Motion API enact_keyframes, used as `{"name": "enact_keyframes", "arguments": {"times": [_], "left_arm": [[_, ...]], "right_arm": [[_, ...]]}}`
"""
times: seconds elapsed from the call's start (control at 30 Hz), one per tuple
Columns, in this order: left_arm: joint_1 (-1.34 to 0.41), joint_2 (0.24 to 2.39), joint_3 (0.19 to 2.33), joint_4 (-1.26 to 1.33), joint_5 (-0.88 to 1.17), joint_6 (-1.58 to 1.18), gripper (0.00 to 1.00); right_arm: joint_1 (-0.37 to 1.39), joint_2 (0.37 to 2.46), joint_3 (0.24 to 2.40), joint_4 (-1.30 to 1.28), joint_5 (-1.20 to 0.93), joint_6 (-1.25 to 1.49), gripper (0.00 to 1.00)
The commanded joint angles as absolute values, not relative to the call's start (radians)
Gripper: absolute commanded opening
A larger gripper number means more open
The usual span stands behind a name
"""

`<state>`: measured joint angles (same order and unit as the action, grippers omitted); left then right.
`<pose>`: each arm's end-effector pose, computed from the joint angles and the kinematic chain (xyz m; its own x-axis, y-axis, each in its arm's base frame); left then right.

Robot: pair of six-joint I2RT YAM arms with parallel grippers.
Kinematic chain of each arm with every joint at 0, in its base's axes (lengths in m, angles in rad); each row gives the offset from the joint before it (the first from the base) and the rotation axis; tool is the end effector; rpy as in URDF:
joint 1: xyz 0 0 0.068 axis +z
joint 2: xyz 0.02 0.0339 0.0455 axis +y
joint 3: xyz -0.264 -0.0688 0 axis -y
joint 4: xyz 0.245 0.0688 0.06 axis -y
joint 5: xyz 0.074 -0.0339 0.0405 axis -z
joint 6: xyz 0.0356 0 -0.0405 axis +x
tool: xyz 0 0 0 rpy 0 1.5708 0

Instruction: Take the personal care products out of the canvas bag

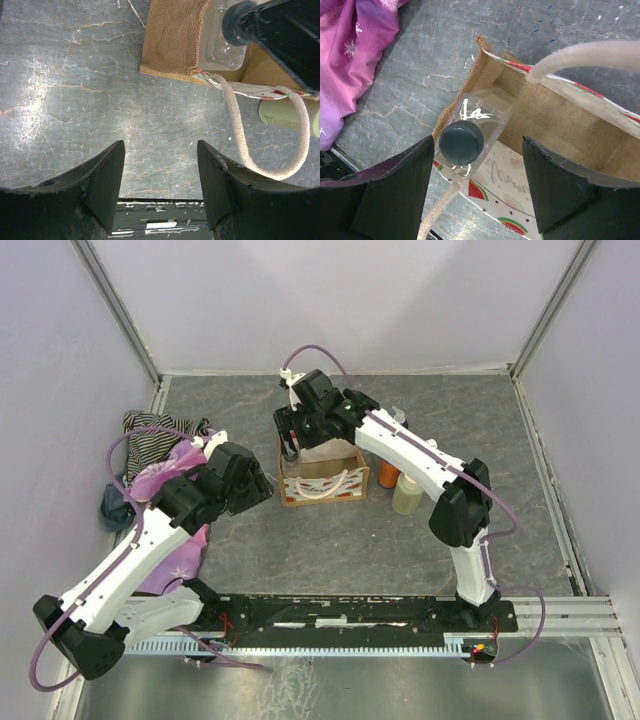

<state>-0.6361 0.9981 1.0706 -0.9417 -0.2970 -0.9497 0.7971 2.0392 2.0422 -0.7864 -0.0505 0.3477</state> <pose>0.1564 -0.1025 0.3304 -0.6959 -0.4527 -0.5574 -0.2575 0.8819 -0.3948 0.3213 0.3315 0.3325 -0.7156 -0.2455 -0.6540 -0.5271 0.8041 0.2749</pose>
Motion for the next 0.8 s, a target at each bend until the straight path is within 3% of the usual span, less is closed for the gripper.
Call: {"name": "enact_keyframes", "arguments": {"times": [0.0,0.47,0.77], "left_arm": [[-0.637,0.997,1.104,-0.931,-0.324,-0.972,0.67],[-0.636,1.003,1.087,-0.913,-0.307,-0.962,0.68],[-0.637,1.005,1.072,-0.905,-0.291,-0.962,0.68]], "right_arm": [[0.816,2.071,2.094,-0.785,-0.068,0.36,0.79],[0.833,2.085,2.038,-0.862,0.12,0.357,0.77],[0.835,2.131,2.038,-0.857,0.114,0.37,0.75]]}}
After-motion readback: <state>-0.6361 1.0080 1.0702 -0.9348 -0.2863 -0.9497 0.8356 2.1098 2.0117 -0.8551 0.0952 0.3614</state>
